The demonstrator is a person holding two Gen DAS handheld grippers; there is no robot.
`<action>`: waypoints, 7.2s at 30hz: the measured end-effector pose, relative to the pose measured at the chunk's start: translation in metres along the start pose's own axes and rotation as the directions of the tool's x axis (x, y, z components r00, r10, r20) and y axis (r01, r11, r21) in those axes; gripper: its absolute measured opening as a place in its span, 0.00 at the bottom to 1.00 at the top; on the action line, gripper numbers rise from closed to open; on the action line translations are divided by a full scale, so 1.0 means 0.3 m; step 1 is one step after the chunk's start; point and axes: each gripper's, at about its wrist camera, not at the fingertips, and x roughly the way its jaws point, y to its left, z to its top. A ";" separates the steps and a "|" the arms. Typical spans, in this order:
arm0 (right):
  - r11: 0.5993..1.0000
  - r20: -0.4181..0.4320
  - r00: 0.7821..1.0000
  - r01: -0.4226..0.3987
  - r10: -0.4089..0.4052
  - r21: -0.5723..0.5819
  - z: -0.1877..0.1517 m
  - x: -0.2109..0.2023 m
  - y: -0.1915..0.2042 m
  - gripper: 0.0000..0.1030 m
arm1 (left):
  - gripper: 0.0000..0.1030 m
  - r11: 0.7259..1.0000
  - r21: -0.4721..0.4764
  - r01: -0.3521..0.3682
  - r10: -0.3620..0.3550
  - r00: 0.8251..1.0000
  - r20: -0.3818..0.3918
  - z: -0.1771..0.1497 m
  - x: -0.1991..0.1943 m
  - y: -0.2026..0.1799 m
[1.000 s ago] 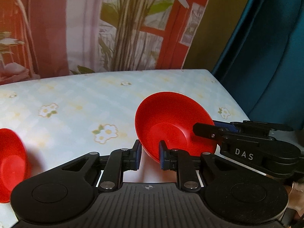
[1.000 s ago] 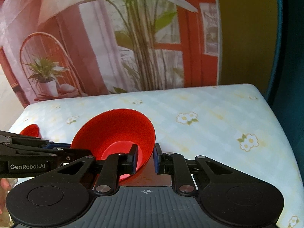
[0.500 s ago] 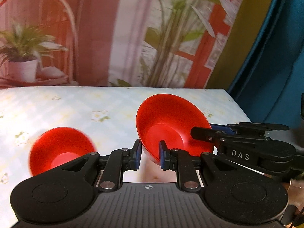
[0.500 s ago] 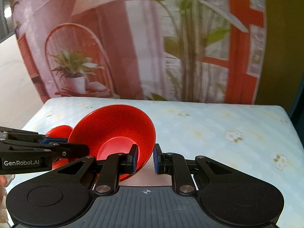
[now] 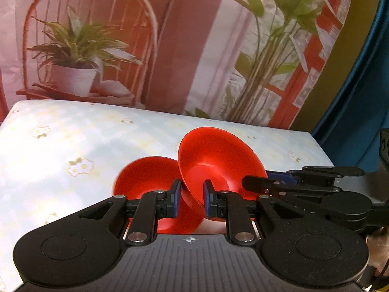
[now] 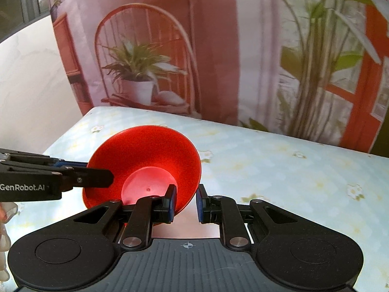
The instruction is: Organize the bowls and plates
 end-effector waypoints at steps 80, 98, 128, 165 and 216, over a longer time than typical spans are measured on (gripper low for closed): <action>0.995 -0.037 0.996 -0.073 0.076 0.072 -0.048 0.113 0.111 0.22 | 0.22 0.992 -0.121 -0.031 0.029 0.999 -0.018 -0.071 0.011 0.128; 0.987 0.064 0.996 -0.072 0.063 0.143 -0.101 -0.127 -0.076 0.22 | 0.22 0.999 0.003 0.046 -0.046 0.999 -0.022 -0.079 -0.045 -0.113; 0.979 0.084 0.996 -0.013 -0.004 0.204 -0.319 -0.357 -0.207 0.22 | 0.24 0.984 0.083 0.157 -0.147 0.982 -0.118 -0.246 -0.074 -0.282; 0.982 0.025 1.000 0.005 -0.010 0.189 -0.398 -0.259 -0.121 0.22 | 0.29 0.992 0.041 0.116 -0.110 0.987 -0.120 -0.337 -0.075 -0.212; 0.969 0.328 0.917 0.179 -0.226 0.168 -0.385 -0.963 0.220 1.00 | 1.00 0.957 0.111 -0.270 0.213 0.907 0.363 -0.360 -0.876 -0.318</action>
